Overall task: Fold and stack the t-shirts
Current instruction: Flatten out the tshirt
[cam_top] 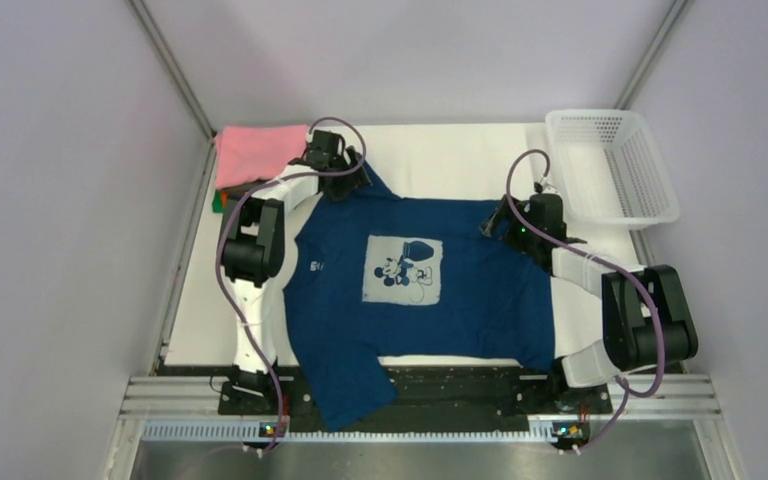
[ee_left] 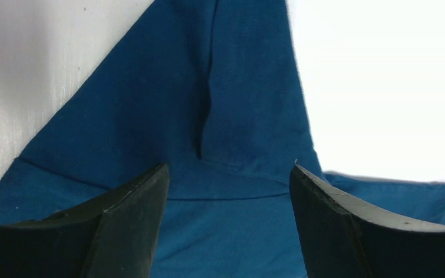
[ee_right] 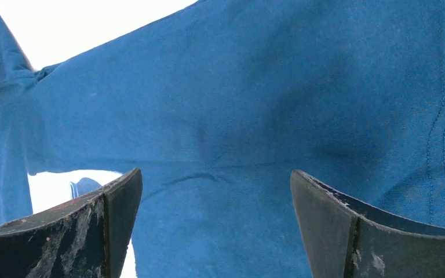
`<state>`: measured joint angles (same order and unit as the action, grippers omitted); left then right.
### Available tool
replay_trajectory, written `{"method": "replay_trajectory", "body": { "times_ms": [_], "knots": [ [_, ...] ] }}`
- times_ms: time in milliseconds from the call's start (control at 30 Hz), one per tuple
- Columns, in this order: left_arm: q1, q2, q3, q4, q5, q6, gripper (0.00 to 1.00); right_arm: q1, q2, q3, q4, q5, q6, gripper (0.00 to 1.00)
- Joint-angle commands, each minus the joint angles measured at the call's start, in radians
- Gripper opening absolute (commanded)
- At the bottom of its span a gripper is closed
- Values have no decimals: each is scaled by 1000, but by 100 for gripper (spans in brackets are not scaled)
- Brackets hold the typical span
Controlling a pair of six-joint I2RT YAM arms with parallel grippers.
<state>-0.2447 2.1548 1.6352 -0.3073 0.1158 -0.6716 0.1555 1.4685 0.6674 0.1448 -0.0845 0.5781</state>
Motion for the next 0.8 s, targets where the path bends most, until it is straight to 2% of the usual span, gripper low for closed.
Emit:
{"method": "replay_trajectory", "body": {
  "times_ms": [0,167,533,633,700,767],
  "knots": [
    [1,37,49,21,-19,-24,79,8,16,31,14,-2,-1,97],
    [0,77,69,44,26,-45,66,8,14,35,-3,22,-3,97],
    [-2,125,122,69,54,-62,52,8,33,40,-16,32,-4,97],
    [-2,147,152,65,69,-71,38,8,37,44,-21,39,-4,97],
    [-3,148,154,77,74,-82,24,8,41,46,-25,44,-4,97],
    [-5,144,155,85,76,-91,14,8,43,47,-28,49,-6,96]
  ]
}}
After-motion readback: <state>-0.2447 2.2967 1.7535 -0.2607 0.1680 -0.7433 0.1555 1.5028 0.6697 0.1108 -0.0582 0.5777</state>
